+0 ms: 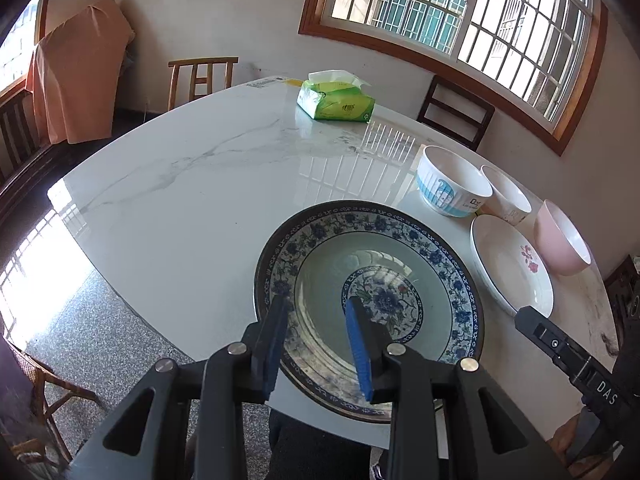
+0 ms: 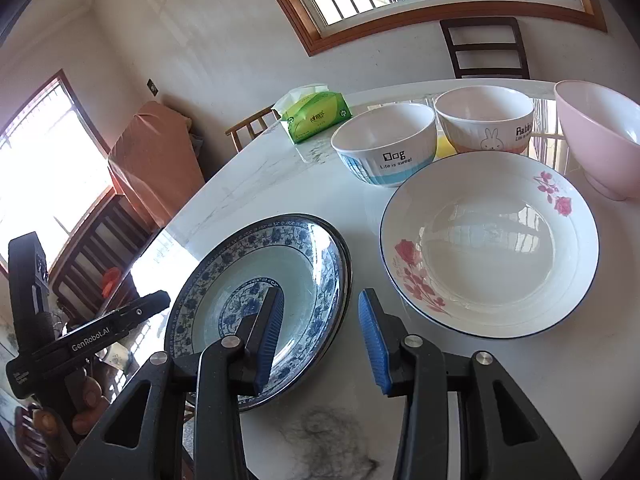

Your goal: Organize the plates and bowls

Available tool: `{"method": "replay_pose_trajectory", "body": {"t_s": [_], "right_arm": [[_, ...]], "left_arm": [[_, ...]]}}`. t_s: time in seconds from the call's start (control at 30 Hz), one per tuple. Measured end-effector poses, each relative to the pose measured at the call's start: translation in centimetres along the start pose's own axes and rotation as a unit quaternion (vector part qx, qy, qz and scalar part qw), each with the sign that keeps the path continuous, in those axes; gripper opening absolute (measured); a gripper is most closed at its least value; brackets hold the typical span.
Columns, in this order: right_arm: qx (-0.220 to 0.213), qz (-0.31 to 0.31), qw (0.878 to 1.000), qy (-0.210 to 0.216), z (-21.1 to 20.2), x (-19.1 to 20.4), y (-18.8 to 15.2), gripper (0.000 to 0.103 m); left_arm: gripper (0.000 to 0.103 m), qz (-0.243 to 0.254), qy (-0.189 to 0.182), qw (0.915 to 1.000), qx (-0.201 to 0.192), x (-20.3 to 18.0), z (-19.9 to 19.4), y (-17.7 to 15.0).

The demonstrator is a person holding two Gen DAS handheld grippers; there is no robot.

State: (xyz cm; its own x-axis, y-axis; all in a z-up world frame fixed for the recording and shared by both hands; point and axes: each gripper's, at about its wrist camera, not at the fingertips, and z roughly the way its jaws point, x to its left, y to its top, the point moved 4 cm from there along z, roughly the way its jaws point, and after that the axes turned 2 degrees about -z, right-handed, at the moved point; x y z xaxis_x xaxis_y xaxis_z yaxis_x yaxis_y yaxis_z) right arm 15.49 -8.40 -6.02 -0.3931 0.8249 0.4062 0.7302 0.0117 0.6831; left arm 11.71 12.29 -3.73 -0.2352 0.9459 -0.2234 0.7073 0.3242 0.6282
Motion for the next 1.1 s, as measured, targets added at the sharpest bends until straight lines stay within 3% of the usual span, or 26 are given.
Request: {"method": "replay_pose_trajectory", "body": {"t_s": [0.3,0.53,0.73,0.83,0.9,1.0,1.1], "right_arm": [[0.010,0.036,0.999,0.008,-4.8,0.3,-5.4,0.054],[0.009,0.096,0.995,-0.032,-8.5,-2.2,-8.7,0.061],[-0.012,0.110,0.993,-0.050,-10.7,-2.8,-9.3,0.069],[-0.021,0.093,0.995,-0.034,-11.5,-1.6,-9.6,0.084],[-0.033,0.074,0.997,-0.015,-12.3,-0.6,-9.7,0.093],[-0.058,0.037,0.997,0.024,-13.5,1.5,-9.3,0.103],[-0.052,0.022,0.995,0.087,-13.7,2.8,-9.6,0.103]], "left_arm": [[0.031,0.014,-0.038,0.9984,0.039,-4.1,-1.2,-5.8],[0.039,0.068,-0.059,0.9945,0.052,-7.7,-2.7,-10.1],[0.040,0.077,-0.082,0.9926,0.046,-8.9,-5.0,-11.8],[0.046,0.072,-0.098,0.9923,0.023,-9.0,-6.6,-11.9],[0.060,0.066,-0.119,0.9906,0.007,-9.0,-7.7,-11.7],[0.062,0.075,-0.121,0.9898,0.006,-9.3,-8.2,-11.8],[0.062,0.090,-0.111,0.9895,0.022,-10.2,-7.6,-11.9]]}}
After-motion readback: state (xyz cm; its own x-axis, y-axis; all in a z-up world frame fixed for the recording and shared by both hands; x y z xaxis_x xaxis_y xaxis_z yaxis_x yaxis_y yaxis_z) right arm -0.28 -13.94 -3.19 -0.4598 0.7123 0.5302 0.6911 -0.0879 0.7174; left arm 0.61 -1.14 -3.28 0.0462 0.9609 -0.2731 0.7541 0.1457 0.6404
